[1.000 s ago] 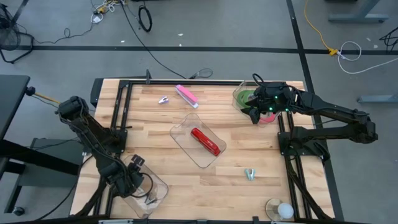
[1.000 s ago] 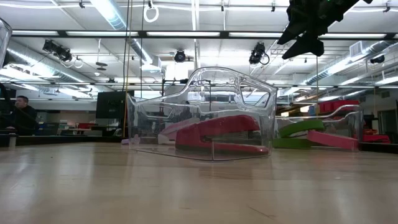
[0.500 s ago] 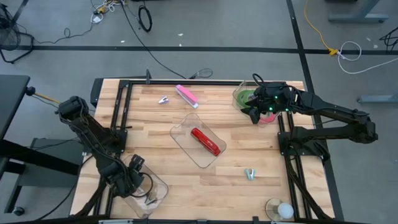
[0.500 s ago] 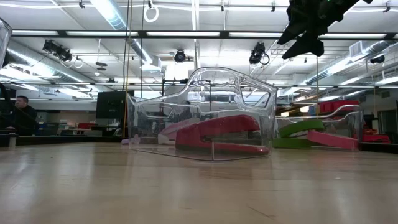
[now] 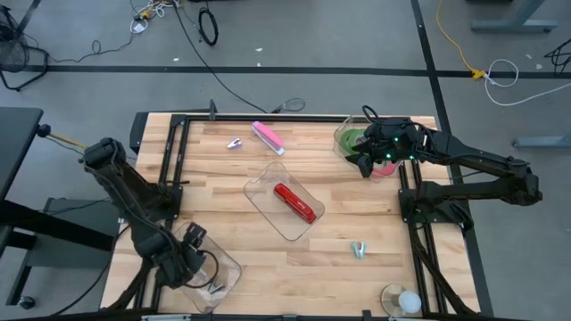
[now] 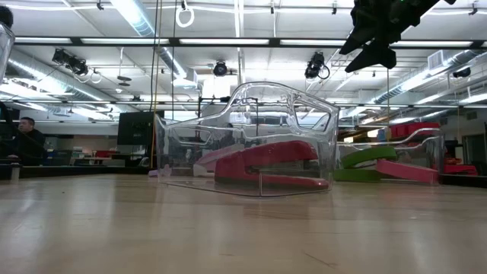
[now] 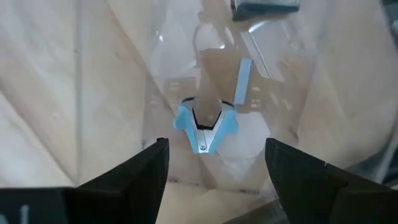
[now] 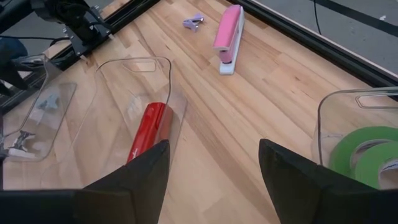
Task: Pick and place Stapler, Stapler remover, tape
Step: Put the blue staple remover into the bottom transparent bin
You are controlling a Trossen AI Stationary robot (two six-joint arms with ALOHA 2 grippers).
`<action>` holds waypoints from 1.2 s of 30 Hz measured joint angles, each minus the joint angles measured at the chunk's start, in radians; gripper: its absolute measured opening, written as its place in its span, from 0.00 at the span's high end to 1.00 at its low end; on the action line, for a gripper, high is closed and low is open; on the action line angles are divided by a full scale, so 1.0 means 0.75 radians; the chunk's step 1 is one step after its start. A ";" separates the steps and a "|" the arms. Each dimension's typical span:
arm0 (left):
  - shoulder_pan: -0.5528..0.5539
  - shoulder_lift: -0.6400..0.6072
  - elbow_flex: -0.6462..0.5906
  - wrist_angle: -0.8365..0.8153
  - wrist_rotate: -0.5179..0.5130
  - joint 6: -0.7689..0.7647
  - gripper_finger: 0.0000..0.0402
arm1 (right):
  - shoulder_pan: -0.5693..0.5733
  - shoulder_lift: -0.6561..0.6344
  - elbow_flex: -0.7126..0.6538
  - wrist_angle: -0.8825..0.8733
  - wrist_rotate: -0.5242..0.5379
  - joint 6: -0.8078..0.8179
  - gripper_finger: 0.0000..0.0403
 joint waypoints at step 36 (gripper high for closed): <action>0.869 -0.146 0.424 -0.327 -0.306 0.255 0.34 | 0.019 0.000 0.000 0.000 -0.049 -0.106 0.39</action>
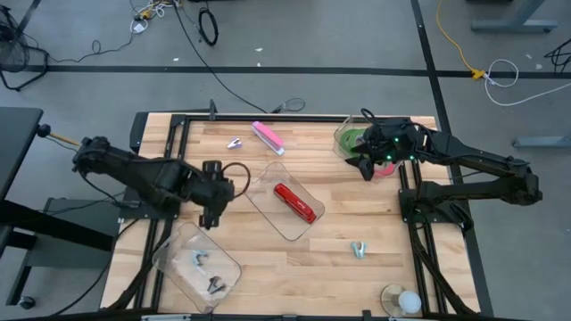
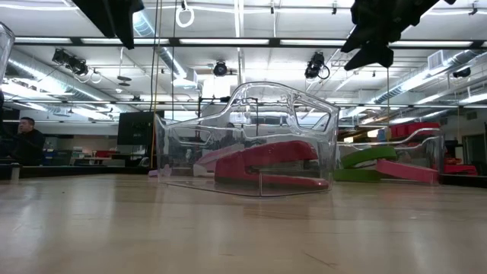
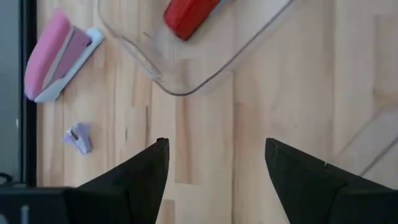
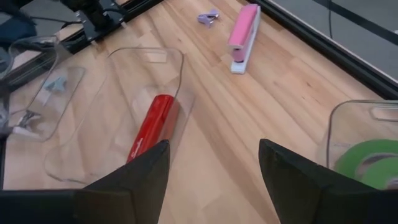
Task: Pick and place Stapler, Stapler remover, tape
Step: Put the blue staple remover into the bottom transparent bin
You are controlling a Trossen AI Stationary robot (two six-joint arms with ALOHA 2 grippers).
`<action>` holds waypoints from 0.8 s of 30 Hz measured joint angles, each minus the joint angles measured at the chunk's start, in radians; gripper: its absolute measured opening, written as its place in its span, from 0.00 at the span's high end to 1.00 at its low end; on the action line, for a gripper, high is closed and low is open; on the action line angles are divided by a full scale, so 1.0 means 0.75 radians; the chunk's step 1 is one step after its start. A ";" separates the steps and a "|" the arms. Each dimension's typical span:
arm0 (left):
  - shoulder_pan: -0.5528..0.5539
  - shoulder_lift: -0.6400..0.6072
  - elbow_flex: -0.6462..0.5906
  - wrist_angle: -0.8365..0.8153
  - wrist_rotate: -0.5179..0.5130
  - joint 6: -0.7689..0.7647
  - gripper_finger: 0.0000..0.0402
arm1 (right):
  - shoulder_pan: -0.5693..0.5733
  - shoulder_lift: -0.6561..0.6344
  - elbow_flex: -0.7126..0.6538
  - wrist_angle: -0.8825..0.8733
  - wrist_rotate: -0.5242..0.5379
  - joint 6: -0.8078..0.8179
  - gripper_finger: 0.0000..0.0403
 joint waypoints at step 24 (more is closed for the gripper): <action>0.148 0.001 -0.001 0.087 0.000 0.021 0.34 | 0.580 0.000 0.000 -0.073 -0.056 0.069 0.39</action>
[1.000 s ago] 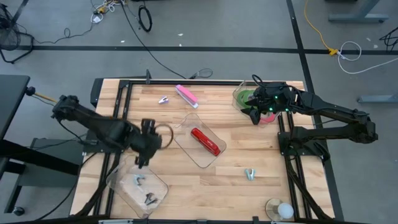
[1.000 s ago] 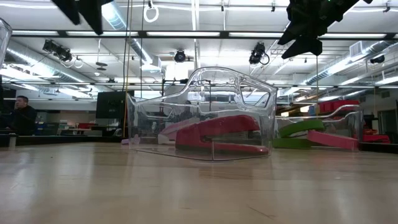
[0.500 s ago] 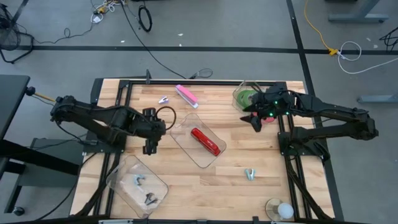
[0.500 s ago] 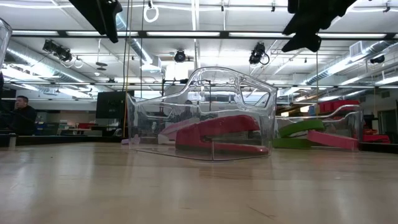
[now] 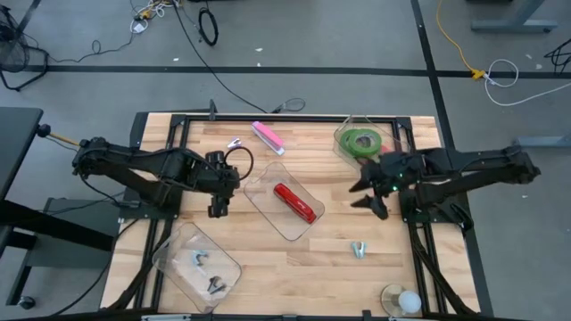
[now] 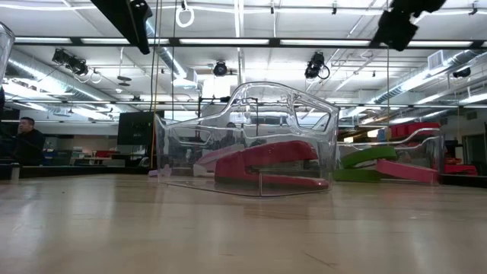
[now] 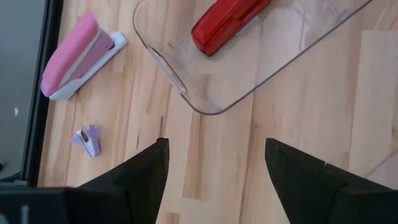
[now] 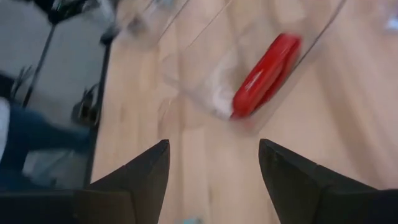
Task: Pick and place Stapler, Stapler remover, tape
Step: Put the blue staple remover into the bottom transparent bin
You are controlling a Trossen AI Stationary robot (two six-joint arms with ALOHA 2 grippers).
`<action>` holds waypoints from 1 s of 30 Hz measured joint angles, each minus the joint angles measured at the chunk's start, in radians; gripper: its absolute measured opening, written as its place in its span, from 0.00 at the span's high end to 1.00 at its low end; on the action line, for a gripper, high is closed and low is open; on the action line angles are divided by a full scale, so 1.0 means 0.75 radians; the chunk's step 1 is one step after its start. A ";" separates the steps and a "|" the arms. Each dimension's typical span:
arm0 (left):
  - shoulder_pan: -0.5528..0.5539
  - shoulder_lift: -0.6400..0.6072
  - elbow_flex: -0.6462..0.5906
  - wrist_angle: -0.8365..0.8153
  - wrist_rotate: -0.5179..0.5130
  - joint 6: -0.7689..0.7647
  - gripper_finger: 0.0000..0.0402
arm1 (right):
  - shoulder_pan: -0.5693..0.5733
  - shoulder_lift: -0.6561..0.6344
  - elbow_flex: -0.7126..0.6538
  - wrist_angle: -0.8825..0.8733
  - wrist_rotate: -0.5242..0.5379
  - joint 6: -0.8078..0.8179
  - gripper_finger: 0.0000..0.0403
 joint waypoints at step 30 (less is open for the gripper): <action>0.000 0.001 -0.001 0.010 -0.039 -0.009 0.34 | 0.560 0.352 0.000 -0.253 0.001 -0.912 0.39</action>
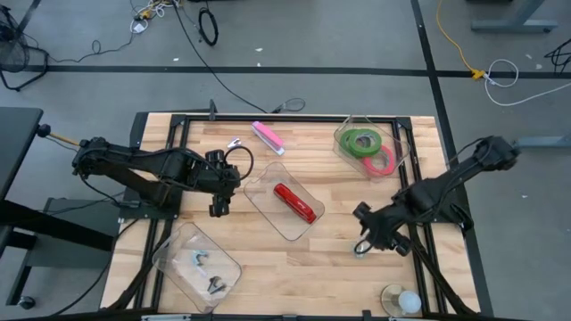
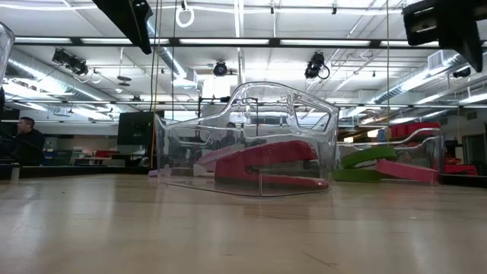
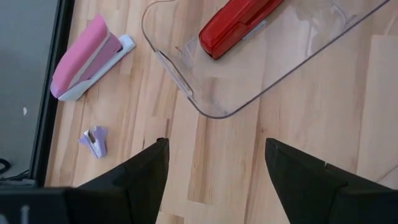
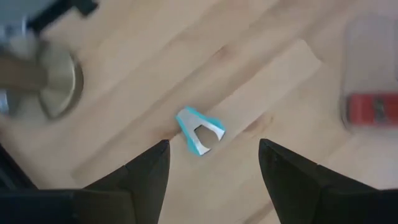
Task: Pick and place Stapler, Stapler remover, tape
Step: Put the blue staple remover into the bottom transparent bin
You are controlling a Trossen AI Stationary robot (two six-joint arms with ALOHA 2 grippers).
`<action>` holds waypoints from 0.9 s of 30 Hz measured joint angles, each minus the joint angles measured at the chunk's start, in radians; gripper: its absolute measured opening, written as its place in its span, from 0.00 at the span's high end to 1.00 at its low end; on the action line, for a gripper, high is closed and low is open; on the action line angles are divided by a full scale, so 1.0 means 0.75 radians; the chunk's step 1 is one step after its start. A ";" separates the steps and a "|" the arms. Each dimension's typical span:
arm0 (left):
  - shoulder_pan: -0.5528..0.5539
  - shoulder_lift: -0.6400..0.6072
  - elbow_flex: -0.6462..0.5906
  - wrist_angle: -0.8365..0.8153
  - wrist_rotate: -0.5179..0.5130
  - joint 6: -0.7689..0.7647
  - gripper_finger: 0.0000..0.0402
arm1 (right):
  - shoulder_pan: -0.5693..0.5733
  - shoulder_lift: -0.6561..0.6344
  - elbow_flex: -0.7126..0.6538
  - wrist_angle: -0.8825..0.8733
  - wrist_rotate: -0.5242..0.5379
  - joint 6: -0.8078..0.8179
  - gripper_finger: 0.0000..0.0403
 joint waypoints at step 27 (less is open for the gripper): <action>-0.001 0.000 0.000 -0.001 0.000 -0.036 0.34 | 0.034 0.257 0.000 0.021 0.113 -0.736 0.16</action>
